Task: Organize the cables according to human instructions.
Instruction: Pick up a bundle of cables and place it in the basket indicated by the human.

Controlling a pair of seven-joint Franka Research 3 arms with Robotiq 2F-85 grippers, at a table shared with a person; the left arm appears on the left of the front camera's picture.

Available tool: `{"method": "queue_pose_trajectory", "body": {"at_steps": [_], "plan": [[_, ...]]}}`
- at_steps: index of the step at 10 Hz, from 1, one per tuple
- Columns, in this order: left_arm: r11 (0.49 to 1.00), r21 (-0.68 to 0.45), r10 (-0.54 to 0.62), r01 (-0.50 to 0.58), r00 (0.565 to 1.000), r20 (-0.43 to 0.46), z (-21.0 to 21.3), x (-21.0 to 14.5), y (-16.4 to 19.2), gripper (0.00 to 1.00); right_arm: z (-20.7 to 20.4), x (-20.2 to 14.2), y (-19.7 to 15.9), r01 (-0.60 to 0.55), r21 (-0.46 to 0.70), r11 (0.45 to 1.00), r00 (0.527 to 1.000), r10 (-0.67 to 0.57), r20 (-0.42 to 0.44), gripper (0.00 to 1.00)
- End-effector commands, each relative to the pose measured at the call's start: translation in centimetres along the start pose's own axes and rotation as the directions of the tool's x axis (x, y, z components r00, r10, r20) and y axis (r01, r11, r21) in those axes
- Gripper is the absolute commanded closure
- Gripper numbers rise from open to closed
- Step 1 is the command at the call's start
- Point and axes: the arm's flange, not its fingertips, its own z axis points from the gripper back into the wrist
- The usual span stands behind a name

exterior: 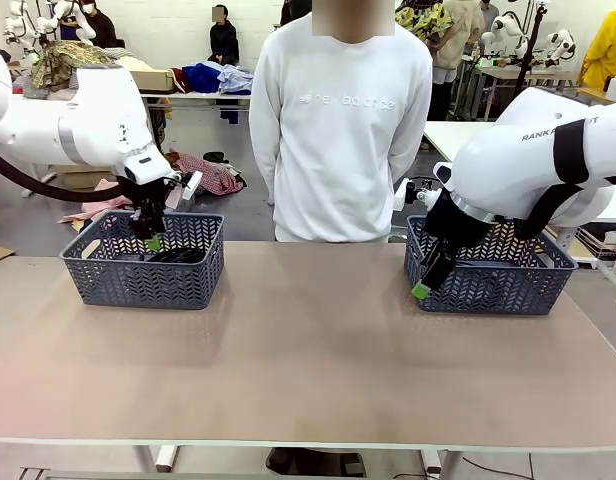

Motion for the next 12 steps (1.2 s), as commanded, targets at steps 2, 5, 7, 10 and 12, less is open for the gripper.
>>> {"method": "queue_pose_trajectory", "body": {"at_steps": [2, 5, 7, 10, 12], "plan": [[0.999, -0.045, -0.02, 0.022, 0.999, 0.03, 1.3, -0.3, 1.0, 0.1, 0.1, 0.2, -0.1, 0.002, -0.011, 1.0, 1.0, -0.002, -0.008, 0.0], [0.998, -0.06, -0.02, 0.022, 0.999, 0.031, 2.4, -0.2, 1.3, 0.0, 0.1, 0.2, -0.1, 0.002, -0.011, 1.0, 1.0, -0.002, -0.008, 0.0], [0.997, -0.078, 0.019, -0.012, 0.996, 0.09, 1.8, -0.1, 1.0, 0.0, 0.1, 0.2, -0.1, 0.002, -0.011, 1.0, 1.0, -0.002, -0.008, 0.0], [0.999, -0.046, -0.005, 0.005, 1.0, 0.014, 2.4, 0.2, 0.9, 0.0, 0.1, 0.2, -0.1, 0.002, -0.011, 1.0, 1.0, -0.002, -0.008, 0.0], [0.999, -0.046, -0.005, 0.005, 1.0, 0.014, 2.4, 0.2, 0.9, 0.0, 0.1, 0.2, -0.1, 0.002, -0.011, 1.0, 1.0, -0.002, -0.008, 0.0]]}}
